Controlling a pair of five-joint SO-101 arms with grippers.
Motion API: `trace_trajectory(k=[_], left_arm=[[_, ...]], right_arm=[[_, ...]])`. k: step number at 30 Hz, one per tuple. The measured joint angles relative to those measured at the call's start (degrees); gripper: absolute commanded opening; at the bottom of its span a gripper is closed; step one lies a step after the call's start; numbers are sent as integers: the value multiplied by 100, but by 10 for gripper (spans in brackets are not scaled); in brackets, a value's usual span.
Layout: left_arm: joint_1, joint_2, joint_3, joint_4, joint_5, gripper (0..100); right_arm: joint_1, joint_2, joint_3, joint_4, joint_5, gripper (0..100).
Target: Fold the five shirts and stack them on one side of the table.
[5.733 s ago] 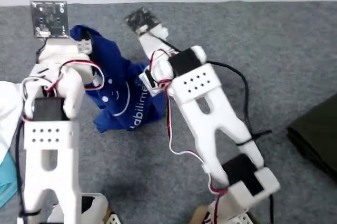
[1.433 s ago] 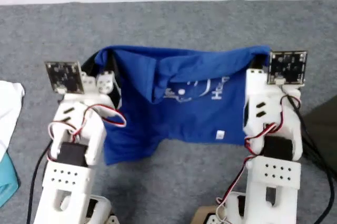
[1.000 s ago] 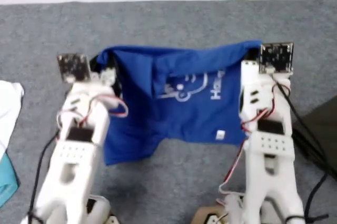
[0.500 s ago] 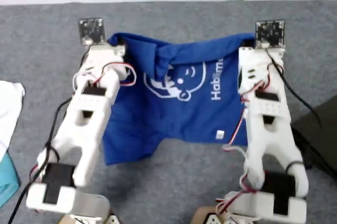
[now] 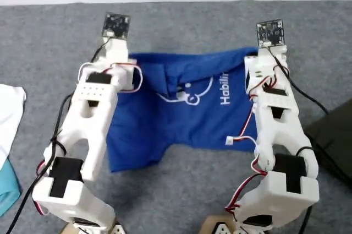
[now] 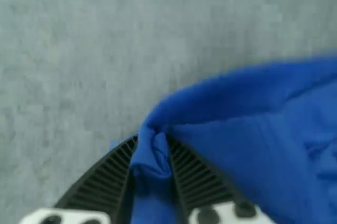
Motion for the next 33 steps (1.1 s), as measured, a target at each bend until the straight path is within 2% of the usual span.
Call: trace_trajectory(k=[4, 11, 18, 23, 33], left_arm=[[0, 0, -123, 853, -308, 3], [-9, 0, -132, 1618, -1116, 3], [-396, 0, -132, 1987, -2374, 3], [-466, 0, -132, 2154, -2576, 4], [-158, 26, -475, 3253, -3253, 4]], right_arm=[[0, 0, 0, 440, 0, 8], [0, 0, 0, 1327, 26, 8], [0, -53, 0, 2057, 440, 8], [0, -369, 0, 2567, 492, 8], [246, -765, 0, 3244, 651, 8]])
